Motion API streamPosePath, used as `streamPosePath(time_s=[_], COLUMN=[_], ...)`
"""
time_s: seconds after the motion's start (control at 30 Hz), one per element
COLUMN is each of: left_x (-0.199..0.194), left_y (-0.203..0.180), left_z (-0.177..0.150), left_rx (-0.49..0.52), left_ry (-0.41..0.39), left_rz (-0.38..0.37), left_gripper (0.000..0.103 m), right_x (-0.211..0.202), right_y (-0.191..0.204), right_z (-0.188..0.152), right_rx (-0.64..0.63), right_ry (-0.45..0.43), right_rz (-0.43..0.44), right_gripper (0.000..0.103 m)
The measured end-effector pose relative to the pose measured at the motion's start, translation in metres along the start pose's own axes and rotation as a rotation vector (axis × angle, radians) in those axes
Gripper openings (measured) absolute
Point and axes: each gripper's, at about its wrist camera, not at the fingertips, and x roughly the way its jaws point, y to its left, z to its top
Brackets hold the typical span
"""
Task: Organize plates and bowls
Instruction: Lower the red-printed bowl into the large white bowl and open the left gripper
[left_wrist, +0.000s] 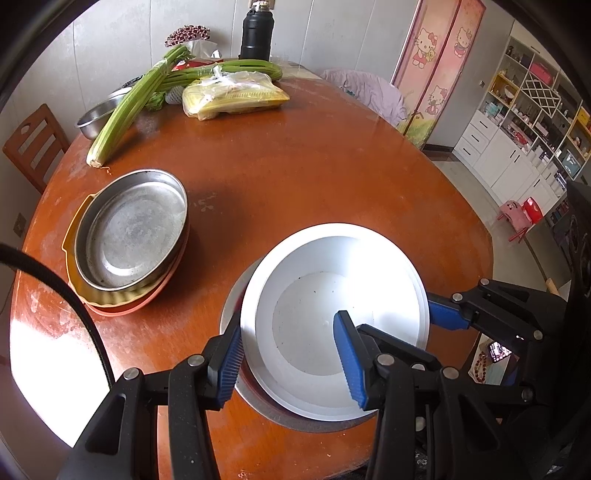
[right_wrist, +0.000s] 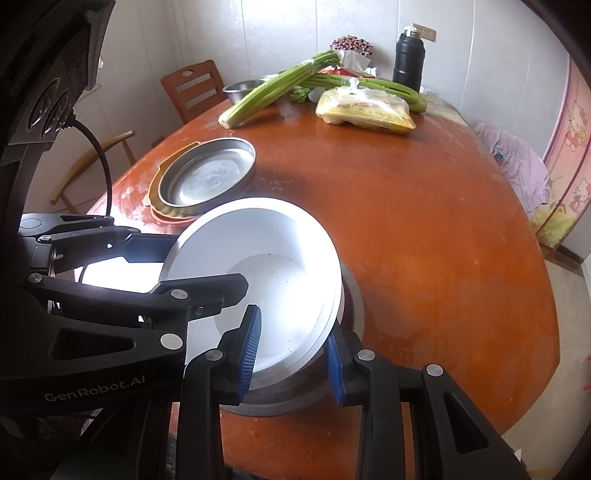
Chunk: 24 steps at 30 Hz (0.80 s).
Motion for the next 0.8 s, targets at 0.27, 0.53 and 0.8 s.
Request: streamPosePath(time_s=[0.27,0.53,0.8], left_x=[0.0057,0.0073,0.0095], left_y=[-0.0008,-0.0016,0.0005], left_z=[-0.0009,-0.0011,-0.0011], left_rx=[0.001,0.001,-0.004], left_ry=[0.005,0.008,0.01], left_rz=[-0.001,0.0,0.001], left_gripper=[0.047,0.047,0.047], right_x=[0.0035,0.0047,0.0049], right_y=[-0.001,-0.0007,-0.0025], right_z=[-0.0018,-0.0029,-0.0031], right_rx=[-0.004,-0.004,-0.002], right_ry=[0.002,-0.003,-0.004], right_rz=[-0.011,-0.016,-0.02], right_gripper=[0.035,0.035,0.036])
